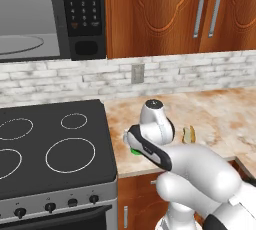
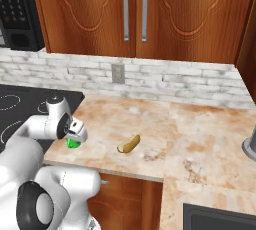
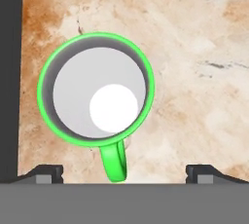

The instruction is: Pick the mug from the counter and place it inside the microwave. Then close the microwave.

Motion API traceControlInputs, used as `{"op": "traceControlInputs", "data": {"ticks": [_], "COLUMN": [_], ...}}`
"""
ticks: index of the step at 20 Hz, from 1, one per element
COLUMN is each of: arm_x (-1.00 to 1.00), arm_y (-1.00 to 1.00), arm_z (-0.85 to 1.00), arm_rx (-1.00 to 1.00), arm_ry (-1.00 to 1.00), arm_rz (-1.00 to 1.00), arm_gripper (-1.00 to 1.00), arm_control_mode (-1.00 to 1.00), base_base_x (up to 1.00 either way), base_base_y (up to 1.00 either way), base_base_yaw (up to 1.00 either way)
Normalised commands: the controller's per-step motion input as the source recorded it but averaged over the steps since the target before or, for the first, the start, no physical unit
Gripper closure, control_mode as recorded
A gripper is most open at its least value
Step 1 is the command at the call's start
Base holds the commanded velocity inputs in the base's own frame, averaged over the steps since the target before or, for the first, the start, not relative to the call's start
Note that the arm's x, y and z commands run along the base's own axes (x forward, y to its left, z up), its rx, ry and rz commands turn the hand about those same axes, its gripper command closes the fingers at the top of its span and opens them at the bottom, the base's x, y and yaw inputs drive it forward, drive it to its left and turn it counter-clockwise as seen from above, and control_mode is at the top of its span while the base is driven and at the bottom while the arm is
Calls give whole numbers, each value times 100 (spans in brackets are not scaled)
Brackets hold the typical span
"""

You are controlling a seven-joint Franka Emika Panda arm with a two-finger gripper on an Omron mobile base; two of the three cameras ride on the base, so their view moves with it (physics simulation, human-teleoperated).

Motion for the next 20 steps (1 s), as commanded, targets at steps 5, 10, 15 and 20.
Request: {"op": "traceControlInputs", "data": {"ticks": [5,10,15,20], "arm_x": [21,7,0,-1], "arm_y": [5,13,17,1], "arm_z": [0,0,-4,-12], "arm_rx": [0,0,0,0], "arm_ry": [0,0,0,0], "arm_rz": [0,0,0,0], "arm_gripper": [-100,-100,-100,-100], "arm_control_mode": [-100,-100,-100,-100], "base_base_x": [0,0,0,0], "base_base_y": [0,0,0,0], "base_base_yaw": [0,0,0,0]}}
